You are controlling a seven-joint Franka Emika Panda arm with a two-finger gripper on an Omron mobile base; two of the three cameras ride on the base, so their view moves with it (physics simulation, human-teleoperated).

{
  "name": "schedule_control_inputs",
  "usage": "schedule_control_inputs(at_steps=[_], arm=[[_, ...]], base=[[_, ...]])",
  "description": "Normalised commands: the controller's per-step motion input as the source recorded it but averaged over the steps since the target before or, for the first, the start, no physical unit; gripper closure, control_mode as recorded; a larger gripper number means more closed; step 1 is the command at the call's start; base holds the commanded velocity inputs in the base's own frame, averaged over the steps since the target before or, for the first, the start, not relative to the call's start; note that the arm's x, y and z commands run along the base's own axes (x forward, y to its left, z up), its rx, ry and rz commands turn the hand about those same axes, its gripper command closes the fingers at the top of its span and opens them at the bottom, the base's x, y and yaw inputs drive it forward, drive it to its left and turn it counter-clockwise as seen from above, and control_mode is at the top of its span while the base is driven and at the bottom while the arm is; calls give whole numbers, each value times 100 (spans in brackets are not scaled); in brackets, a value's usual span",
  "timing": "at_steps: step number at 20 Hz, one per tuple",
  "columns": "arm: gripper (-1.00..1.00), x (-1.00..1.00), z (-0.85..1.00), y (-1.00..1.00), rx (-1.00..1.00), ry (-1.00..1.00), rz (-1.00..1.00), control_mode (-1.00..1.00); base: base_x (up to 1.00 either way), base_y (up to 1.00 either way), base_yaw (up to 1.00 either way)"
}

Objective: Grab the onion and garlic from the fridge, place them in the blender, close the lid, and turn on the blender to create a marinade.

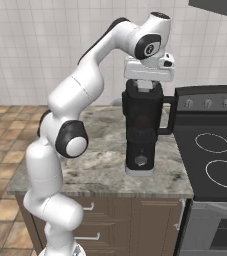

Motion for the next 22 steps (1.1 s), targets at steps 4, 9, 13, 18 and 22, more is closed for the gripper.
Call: schedule_control_inputs(at_steps=[4, 9, 13, 18, 22], arm=[[100, -21, 0, 0, 0, 4, 0, -100], [100, -4, 3, 0, 0, 4, 1, -100], [100, 0, -1, 0, 0, 4, 9, -100], [100, -12, -20, -1, 0, 10, 17, -100], [100, -19, -33, 0, -2, 16, 15, -100]], base=[[0, 0, 0], [0, 0, 0], [0, 0, 0], [0, 0, 0], [0, 0, 0]])
